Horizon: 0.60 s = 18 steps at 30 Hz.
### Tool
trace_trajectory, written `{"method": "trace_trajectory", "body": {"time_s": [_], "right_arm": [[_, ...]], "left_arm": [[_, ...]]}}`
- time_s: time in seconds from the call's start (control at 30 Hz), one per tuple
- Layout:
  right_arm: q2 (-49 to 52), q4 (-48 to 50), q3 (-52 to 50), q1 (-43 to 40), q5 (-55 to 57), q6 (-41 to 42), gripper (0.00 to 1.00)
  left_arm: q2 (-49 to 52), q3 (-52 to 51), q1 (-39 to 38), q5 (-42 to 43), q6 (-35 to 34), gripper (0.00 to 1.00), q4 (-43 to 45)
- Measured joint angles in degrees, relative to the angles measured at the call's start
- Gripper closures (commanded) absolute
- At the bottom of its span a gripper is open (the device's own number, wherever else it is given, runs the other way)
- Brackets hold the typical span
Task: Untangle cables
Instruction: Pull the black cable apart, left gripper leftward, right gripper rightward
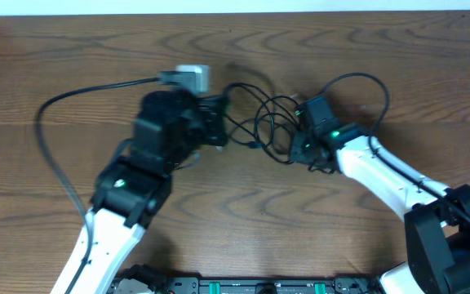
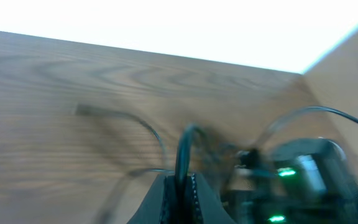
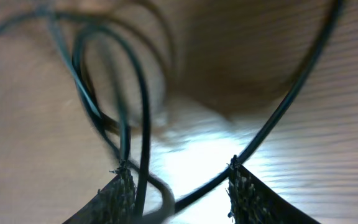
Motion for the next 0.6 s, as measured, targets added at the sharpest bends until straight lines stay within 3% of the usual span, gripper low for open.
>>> {"method": "trace_trajectory", "body": {"time_s": [0.2, 0.43, 0.5, 0.6], "right_arm": [[-0.04, -2.23, 0.00, -7.69, 1.55, -1.11, 0.61], [-0.07, -2.67, 0.00, -14.36, -0.83, -3.54, 0.63], [-0.07, -2.23, 0.00, -15.72, -2.93, -5.42, 0.73], [-0.07, -2.67, 0.24, -17.05, -5.11, -10.10, 0.80]], "left_arm": [[-3.30, -0.04, 8.20, -7.58, 0.46, 0.93, -4.92], [-3.28, -0.07, 12.85, -10.67, 0.39, 0.93, -8.09], [-3.26, -0.07, 13.11, -11.37, 0.42, 0.93, -8.33], [-3.23, -0.07, 13.11, -13.77, 0.42, 0.93, -9.07]]}}
